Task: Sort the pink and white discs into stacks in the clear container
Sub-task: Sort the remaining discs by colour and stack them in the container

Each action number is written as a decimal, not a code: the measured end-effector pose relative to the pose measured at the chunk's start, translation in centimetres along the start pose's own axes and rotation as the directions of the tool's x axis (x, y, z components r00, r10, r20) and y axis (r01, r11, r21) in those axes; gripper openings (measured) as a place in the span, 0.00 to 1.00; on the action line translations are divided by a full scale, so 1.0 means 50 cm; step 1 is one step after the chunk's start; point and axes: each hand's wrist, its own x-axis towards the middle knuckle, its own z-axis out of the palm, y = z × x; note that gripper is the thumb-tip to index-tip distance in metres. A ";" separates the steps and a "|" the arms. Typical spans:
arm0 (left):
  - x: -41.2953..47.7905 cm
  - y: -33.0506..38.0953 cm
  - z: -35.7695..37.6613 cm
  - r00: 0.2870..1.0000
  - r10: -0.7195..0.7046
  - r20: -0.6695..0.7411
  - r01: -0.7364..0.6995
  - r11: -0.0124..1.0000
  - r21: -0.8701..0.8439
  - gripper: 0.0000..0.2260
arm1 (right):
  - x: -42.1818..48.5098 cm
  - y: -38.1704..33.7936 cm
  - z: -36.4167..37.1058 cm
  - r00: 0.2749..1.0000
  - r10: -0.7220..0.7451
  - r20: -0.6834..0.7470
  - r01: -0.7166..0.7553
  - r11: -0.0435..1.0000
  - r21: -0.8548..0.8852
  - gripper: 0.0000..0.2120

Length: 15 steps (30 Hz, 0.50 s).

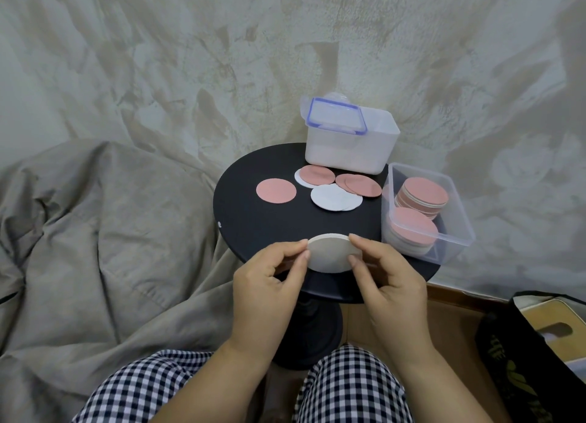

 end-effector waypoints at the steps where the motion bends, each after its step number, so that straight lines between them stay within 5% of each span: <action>1: 0.000 0.000 0.000 1.000 0.003 0.002 -0.003 1.000 0.003 0.08 | 0.000 0.002 0.000 1.000 -0.008 0.009 0.008 1.000 -0.003 0.15; 8: 0.004 0.006 0.002 1.000 -0.006 0.028 0.005 1.000 0.024 0.08 | 0.003 -0.004 -0.008 1.000 0.015 0.020 -0.015 1.000 -0.014 0.18; 15: 0.033 0.045 0.050 0.981 -0.126 0.149 0.145 0.981 -0.126 0.10 | 0.094 -0.011 -0.123 0.959 0.279 0.047 -0.283 0.945 0.163 0.20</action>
